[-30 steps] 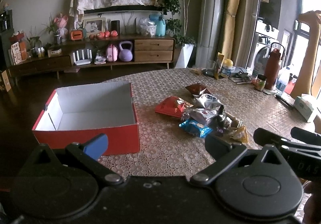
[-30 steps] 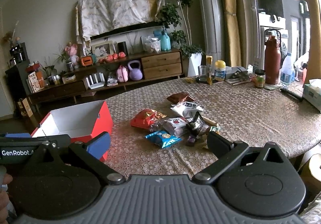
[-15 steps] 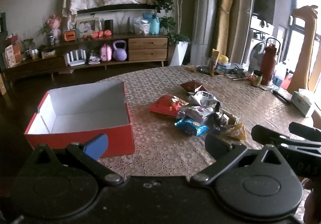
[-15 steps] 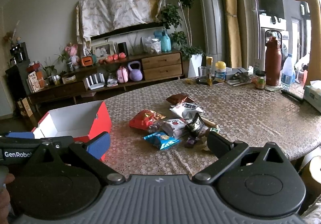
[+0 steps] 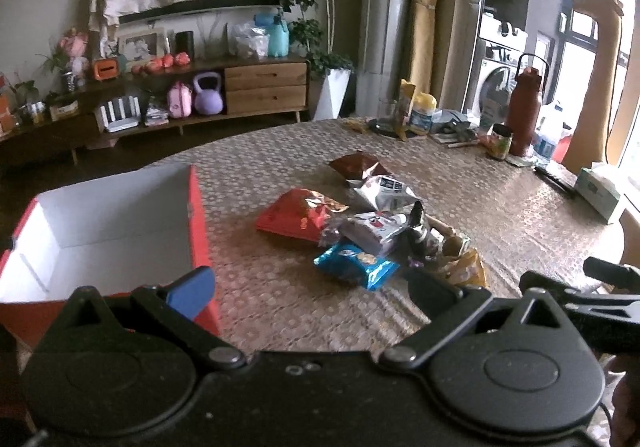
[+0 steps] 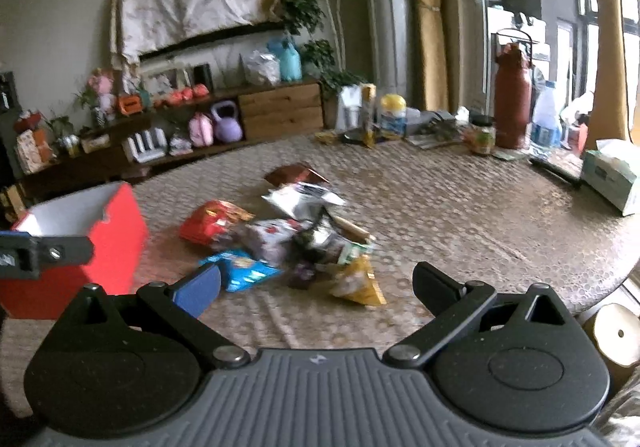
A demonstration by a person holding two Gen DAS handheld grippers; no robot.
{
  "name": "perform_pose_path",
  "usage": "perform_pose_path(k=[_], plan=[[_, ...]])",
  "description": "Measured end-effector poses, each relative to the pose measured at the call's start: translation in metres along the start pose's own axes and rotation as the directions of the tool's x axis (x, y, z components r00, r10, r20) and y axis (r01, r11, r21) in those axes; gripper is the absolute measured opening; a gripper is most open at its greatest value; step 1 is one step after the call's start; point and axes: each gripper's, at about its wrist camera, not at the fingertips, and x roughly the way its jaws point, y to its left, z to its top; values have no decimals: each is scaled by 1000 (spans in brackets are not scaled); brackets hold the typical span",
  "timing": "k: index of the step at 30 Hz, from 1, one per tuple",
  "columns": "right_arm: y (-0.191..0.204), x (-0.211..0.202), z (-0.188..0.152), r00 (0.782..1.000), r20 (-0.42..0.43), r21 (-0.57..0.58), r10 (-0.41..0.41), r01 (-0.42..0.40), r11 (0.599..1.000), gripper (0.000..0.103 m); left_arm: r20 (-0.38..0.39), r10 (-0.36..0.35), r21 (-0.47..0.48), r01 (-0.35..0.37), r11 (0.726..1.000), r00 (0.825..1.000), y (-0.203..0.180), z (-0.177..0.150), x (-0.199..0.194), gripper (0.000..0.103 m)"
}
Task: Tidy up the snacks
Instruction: 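Grasp the blue cookie packet with the left gripper while the right grasps the yellow chip bag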
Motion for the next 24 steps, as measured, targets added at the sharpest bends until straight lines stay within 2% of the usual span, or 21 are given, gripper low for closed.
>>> perform_pose_path(k=[8, 13, 16, 22, 24], plan=[[-33, 56, -4, 997, -77, -9, 10, -11, 1000, 102, -46, -14, 7, 14, 1000, 999, -17, 11, 52, 103], [-41, 81, -6, 994, -104, -36, 24, -28, 999, 102, -110, -20, -58, 13, 998, 994, -17, 19, 88, 103], [-42, 96, -6, 992, -125, -52, 31, -38, 998, 96, -144, -21, -98, 7, 995, 989, -17, 22, 108, 101], [-44, 120, -8, 985, -164, -57, 56, -66, 996, 90, -205, 9, -72, -24, 997, 979, -28, 21, 144, 95], [-46, 129, -9, 981, -183, -50, 63, -74, 996, 80, -229, 13, -81, -32, 996, 973, -30, 21, 156, 92]])
